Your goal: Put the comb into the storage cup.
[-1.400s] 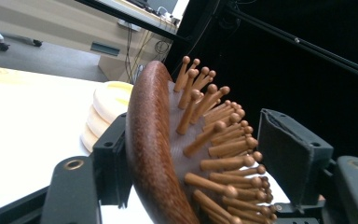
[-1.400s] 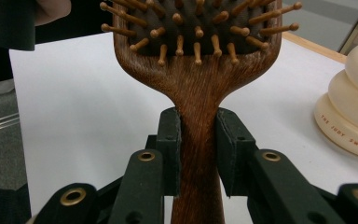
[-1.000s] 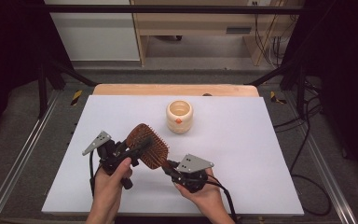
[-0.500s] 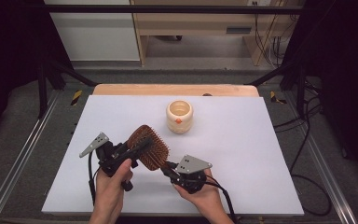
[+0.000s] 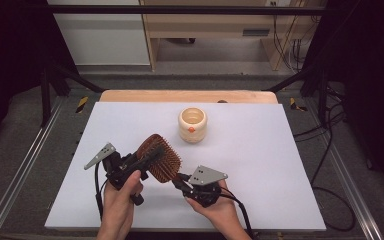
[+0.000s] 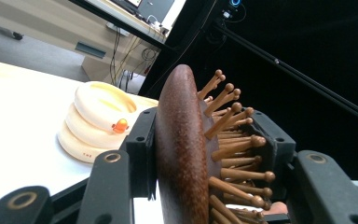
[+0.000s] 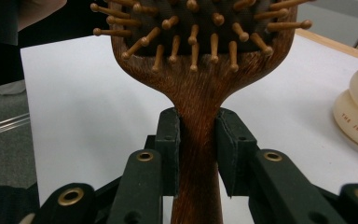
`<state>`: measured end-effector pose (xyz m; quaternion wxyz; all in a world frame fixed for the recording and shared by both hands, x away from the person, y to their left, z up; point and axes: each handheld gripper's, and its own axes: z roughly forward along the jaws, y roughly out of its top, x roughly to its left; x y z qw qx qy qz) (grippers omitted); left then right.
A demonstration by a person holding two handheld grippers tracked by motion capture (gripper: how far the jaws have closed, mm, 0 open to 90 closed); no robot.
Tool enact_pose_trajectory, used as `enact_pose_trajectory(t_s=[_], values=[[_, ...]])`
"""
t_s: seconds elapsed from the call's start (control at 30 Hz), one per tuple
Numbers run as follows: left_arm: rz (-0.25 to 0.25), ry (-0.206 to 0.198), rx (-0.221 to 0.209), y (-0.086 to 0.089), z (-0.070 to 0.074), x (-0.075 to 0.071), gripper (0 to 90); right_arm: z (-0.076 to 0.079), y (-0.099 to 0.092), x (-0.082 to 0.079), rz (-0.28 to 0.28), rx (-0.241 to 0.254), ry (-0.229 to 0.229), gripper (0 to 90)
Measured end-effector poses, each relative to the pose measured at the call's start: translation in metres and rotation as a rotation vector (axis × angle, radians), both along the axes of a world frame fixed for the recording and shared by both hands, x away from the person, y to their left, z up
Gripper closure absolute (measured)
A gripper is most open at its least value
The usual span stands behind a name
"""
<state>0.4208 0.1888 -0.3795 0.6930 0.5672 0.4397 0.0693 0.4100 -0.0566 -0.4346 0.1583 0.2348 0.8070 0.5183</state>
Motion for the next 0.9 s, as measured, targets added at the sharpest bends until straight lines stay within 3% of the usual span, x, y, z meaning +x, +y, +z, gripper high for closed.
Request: enact_pose_trajectory(t_s=[0.23, 0.43, 0.9], values=[[0.014, -0.014, 0.004, 0.002, 0.001, -0.001, 50.6, -0.002, 0.0, 0.001, -0.006, 0.003, 0.012, 58.1], [0.035, -0.018, 0.006, 0.007, 0.001, 0.0, 50.6, -0.001, 0.0, 0.002, -0.012, 0.014, 0.012, 53.4], [0.106, -0.033, 0.007, 0.025, 0.004, 0.003, 50.6, 0.0, -0.012, 0.014, -0.099, 0.072, 0.055, 26.8]])
